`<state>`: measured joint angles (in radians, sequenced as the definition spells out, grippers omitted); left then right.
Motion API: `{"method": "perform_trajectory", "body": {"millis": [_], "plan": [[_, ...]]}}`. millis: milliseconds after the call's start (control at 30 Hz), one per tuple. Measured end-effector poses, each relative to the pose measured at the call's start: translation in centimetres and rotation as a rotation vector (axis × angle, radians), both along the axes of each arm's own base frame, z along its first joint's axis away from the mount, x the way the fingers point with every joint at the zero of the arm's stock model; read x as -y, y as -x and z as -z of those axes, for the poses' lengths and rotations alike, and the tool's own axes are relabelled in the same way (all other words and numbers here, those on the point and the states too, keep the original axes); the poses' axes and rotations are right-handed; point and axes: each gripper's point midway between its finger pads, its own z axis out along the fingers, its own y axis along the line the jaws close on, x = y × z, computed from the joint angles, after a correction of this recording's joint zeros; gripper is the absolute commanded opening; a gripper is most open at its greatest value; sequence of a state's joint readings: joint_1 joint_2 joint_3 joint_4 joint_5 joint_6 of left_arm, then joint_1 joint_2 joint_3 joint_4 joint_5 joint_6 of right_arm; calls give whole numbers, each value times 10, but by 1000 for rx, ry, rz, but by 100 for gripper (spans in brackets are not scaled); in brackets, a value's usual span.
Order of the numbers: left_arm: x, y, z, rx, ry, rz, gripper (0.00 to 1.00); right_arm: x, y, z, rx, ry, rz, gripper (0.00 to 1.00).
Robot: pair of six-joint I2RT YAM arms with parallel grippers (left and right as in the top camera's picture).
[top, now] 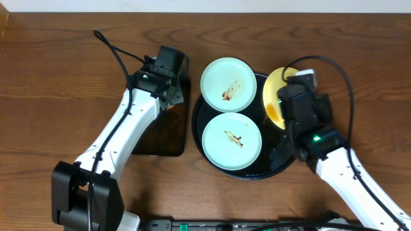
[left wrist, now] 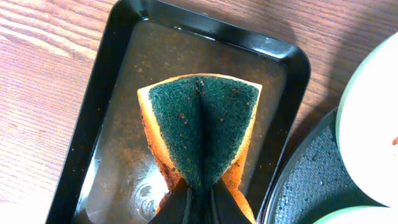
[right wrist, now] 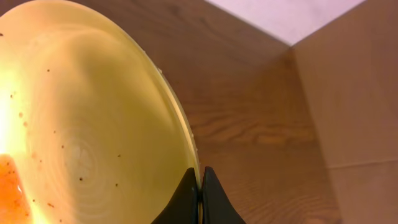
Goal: Clean dirty plates on tray and stack at the side
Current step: 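Lift the yellow plate with the right gripper and set it right of the tray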
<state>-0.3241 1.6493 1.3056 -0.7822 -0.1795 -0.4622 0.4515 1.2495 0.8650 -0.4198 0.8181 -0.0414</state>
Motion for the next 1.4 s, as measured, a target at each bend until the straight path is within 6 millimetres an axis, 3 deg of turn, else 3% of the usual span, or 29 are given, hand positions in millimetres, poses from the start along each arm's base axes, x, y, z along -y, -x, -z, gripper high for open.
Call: {"method": "perform_trajectory", "body": {"millis": [167,400,567,733,900,1067,1267,1400], "plan": [[-3,-1,0,0,0,-8,7,-9,2,-15,60,74,6,1],[-3,-1,0,0,0,-8,7,-3,3,-27,93,137,40,1],[-3,-1,0,0,0,-8,8,-1,2,-27,95,136,46,1],[-3,0,0,-2,0,-8,8,9,-1,-14,58,53,57,1],[-3,1,1,-7,-2,-8,7,46,-4,1,49,-93,171,1],[-4,1,1,-9,-2,-8,8,103,1,15,55,-254,340,1],[-4,3,1,-14,-5,-8,7,177,30,36,85,-469,601,1],[-4,3,2,-18,-6,-8,7,211,46,51,100,-557,728,1]]}}
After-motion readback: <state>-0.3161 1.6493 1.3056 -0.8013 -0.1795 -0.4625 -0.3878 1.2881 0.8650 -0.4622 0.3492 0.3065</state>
